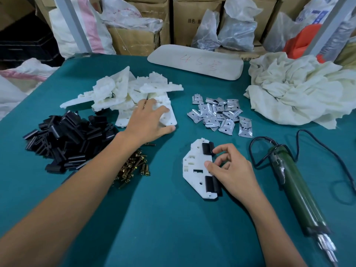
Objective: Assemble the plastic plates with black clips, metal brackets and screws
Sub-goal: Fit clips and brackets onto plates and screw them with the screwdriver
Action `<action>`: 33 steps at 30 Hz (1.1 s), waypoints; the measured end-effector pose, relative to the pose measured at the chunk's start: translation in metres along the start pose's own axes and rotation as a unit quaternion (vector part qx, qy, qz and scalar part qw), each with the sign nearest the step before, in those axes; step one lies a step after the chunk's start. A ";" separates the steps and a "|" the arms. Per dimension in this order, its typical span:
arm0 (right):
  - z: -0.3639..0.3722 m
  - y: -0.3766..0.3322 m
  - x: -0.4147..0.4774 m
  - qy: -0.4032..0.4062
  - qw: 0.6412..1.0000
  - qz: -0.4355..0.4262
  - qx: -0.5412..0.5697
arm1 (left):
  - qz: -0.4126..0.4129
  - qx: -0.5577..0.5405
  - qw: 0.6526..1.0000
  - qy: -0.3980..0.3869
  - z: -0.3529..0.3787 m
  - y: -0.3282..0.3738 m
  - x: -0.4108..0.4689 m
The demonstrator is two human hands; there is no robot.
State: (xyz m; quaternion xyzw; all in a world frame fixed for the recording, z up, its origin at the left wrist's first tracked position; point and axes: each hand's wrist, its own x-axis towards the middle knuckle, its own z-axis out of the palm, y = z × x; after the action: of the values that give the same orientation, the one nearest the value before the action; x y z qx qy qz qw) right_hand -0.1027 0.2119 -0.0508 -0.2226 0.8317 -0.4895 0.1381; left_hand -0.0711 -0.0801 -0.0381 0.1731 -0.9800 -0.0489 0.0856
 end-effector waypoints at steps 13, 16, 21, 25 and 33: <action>-0.001 0.002 0.000 -0.005 1.000 0.007 0.028 | 0.094 -0.092 0.980 -0.150 -0.008 0.069 0.057; -0.002 0.002 0.002 -0.006 0.999 0.006 0.033 | 0.118 -0.062 0.983 -0.127 -0.009 0.060 0.056; -0.002 0.001 0.005 0.022 0.997 0.026 0.063 | 0.078 -0.140 0.977 -0.140 -0.016 0.048 0.039; -0.004 -0.002 0.013 0.026 0.993 0.066 0.094 | 0.033 -0.244 0.962 -0.119 -0.030 0.044 0.011; -0.001 -0.006 0.031 0.026 0.995 0.087 0.033 | 0.051 -0.290 0.945 -0.144 -0.037 0.061 -0.036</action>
State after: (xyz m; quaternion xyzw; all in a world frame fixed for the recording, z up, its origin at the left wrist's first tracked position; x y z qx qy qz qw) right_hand -0.1285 0.1947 -0.0457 -0.1322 0.8346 -0.5084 0.1659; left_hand -0.0514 -0.0132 0.0009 0.0818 -0.9327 -0.3511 -0.0073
